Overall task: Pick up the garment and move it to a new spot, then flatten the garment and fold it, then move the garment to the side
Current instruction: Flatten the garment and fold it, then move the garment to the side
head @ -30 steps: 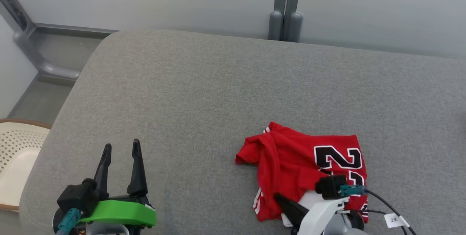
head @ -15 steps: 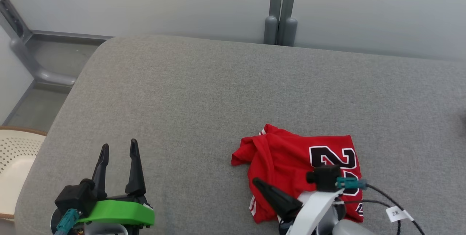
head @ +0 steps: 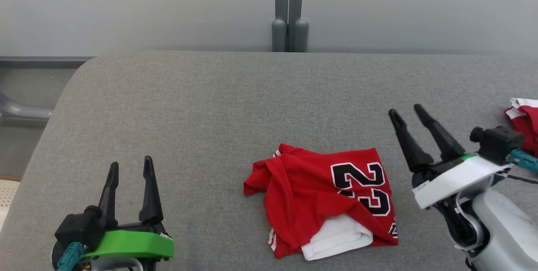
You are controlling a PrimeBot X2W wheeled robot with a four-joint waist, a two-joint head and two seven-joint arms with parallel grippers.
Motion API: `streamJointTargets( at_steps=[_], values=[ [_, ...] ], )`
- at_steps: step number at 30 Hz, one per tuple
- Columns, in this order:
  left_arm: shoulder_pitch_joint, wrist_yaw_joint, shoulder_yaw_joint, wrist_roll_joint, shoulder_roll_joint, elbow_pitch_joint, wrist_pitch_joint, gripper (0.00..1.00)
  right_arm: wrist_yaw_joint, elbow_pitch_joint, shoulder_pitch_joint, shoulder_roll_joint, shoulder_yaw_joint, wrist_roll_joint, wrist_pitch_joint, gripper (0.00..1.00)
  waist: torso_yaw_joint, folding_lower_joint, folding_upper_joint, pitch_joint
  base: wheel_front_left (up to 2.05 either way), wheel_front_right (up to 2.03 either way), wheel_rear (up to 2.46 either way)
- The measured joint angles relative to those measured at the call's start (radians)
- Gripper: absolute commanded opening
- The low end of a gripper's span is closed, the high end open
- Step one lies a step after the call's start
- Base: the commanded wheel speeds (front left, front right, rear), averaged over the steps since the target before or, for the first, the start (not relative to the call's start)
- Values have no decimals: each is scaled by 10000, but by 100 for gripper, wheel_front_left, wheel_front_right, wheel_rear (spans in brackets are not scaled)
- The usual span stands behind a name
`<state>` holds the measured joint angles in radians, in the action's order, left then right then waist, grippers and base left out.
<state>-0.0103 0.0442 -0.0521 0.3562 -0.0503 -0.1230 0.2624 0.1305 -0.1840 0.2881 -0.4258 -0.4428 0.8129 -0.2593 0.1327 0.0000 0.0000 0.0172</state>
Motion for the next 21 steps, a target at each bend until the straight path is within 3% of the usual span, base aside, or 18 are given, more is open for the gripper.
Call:
streamJointTargets(
  at_steps=[4, 10, 21],
  values=[
    [0, -2, 90, -13, 2, 59, 0, 100, 0, 265, -447, 276, 1636, -1135, -25, 100, -308, 0, 0, 24, 0, 0, 0],
    [29, 42, 173, -297, 2, 182, 2, 100, 0, 570, -1538, 982, 3185, -2508, -31, 100, -679, 0, 0, -32, 0, 0, 0],
    [194, 58, 240, -658, 2, 470, 0, 100, 0, 594, -2389, 1494, 3802, -3248, -33, 100, -1084, 0, 0, -30, 0, 0, 0]
  ],
)
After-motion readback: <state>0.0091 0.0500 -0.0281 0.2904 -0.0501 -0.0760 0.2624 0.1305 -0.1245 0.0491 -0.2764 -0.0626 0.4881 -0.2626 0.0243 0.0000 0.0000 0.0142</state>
